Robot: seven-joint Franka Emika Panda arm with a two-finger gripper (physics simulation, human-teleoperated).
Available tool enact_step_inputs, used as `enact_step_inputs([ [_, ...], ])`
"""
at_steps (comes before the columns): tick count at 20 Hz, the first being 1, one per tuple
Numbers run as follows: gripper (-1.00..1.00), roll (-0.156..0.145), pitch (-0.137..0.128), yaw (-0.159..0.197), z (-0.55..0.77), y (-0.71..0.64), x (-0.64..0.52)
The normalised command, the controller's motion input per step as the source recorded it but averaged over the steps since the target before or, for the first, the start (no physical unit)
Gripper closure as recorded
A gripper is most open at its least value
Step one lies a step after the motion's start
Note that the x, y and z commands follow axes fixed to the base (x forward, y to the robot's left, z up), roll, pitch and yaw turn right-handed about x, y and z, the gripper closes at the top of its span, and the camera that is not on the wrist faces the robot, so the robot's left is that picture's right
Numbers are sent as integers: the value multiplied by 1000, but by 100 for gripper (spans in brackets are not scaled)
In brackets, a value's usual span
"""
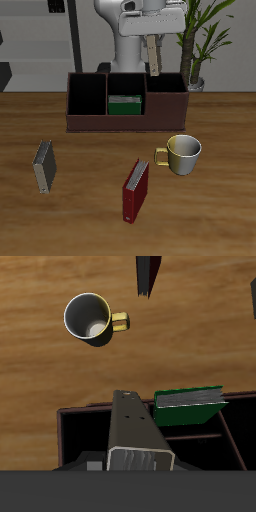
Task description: Place the green book into the back desk caddy's front compartment and place the left yellow book into the back desk caddy's right compartment and place the red book into the back desk caddy's right compartment
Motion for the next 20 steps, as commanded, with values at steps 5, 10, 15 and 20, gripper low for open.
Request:
enact_step_inputs([
  [5, 100, 12, 35, 5, 13, 209, -250],
  [10, 100, -51, 14, 31, -112, 259, -154],
  [15, 100, -2, 61, 1, -133, 280, -81],
  [20, 100, 19, 45, -1, -46, 206, -42],
])
